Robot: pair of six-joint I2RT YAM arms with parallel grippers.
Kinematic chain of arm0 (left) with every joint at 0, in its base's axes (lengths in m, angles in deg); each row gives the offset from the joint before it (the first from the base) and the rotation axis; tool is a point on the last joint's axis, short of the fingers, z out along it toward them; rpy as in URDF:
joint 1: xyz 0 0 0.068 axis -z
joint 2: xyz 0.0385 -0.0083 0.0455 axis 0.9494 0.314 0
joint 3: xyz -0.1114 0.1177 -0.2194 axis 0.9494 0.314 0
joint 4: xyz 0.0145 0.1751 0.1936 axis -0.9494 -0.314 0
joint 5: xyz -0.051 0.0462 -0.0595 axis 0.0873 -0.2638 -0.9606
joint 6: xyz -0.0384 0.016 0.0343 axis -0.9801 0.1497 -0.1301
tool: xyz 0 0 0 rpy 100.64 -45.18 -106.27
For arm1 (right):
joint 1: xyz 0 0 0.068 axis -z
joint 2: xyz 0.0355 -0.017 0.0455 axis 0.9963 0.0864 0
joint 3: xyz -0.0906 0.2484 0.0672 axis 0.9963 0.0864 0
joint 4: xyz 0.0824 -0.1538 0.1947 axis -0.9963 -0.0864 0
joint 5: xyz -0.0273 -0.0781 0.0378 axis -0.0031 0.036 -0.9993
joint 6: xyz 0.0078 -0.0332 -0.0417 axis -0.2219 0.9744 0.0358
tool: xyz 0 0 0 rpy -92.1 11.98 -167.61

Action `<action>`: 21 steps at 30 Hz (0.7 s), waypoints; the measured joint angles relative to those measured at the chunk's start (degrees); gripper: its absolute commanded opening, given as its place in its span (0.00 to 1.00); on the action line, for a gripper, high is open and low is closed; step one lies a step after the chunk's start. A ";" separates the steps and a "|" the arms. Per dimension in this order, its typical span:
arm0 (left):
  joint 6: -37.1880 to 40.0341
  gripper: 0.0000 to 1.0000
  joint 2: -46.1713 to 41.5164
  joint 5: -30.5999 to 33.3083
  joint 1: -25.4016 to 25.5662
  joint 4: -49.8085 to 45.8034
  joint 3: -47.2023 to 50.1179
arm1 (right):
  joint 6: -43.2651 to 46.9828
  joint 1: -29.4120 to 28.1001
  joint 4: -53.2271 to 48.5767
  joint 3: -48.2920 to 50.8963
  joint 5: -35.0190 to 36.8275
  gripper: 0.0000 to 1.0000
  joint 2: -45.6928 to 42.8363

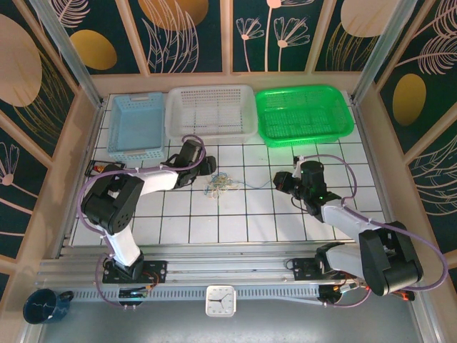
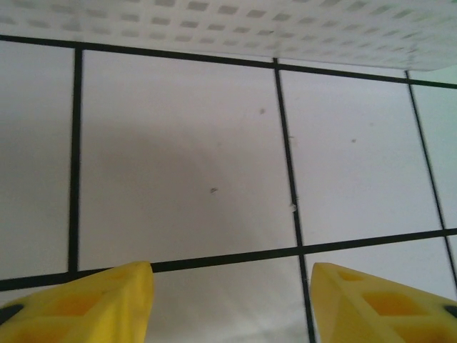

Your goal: Untangle the cables

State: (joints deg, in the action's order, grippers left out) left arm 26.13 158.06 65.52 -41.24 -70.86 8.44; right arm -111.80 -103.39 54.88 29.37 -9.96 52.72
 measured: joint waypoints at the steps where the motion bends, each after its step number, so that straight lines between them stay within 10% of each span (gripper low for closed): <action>1: -0.11 0.63 0.00 0.35 0.00 -0.13 0.00 | 0.00 0.00 0.00 0.00 0.00 0.00 0.00; 21: -0.09 0.49 0.98 2.40 -0.09 -1.40 0.15 | -0.02 0.00 0.04 0.00 -0.20 0.00 0.00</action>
State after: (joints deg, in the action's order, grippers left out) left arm 26.04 159.05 67.92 -41.33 -72.26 8.59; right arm -111.82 -103.39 54.92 29.37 -10.15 52.72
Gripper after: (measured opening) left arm 0.508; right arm 0.052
